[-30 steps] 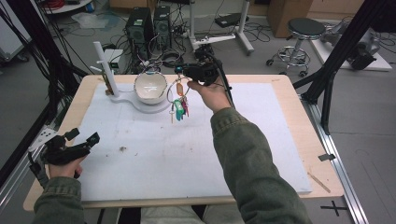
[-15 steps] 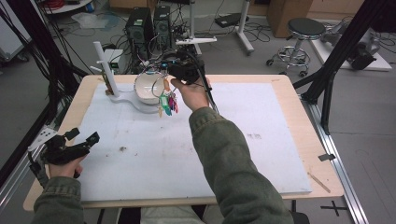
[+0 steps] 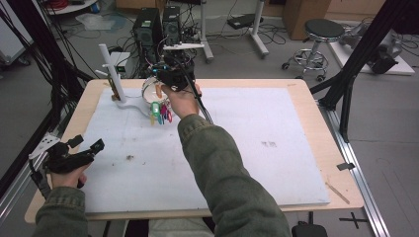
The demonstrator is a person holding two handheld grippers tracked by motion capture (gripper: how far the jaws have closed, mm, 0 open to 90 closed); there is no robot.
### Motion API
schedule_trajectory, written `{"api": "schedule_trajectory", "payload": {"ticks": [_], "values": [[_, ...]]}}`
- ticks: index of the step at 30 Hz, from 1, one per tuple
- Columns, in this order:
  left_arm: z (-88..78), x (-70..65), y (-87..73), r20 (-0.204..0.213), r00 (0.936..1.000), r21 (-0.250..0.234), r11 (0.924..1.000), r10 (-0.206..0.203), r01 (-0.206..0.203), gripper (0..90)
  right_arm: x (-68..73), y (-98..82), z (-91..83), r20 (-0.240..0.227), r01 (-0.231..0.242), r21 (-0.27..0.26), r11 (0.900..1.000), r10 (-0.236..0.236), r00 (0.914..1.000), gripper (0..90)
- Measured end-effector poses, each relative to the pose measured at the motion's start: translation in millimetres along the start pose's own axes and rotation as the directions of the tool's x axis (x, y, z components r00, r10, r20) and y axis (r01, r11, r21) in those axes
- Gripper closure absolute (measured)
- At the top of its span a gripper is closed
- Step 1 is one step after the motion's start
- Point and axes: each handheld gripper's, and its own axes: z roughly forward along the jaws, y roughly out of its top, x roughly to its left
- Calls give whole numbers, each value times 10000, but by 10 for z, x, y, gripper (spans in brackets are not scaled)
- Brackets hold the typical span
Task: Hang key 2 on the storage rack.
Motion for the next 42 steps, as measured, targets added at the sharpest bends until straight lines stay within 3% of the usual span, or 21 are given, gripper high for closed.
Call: {"api": "schedule_trajectory", "payload": {"ticks": [16,19,29,42], "values": [[-2,18,1,22,10000,-37,10000,-81,81,16,142,49,346,122,-465,-285,9985,469,9988,882],[-4,16,2,42,10000,-48,10000,-86,86,17,173,32,425,271,-85,-192,9998,90,9996,882],[4,33,1,49,9999,-98,9999,-135,136,17,226,50,639,318,-435,-239,9988,442,9985,882],[19,30,1,146,9996,-148,9996,-222,224,16,386,184,820,137,-298,-276,9992,302,9995,882]]}}
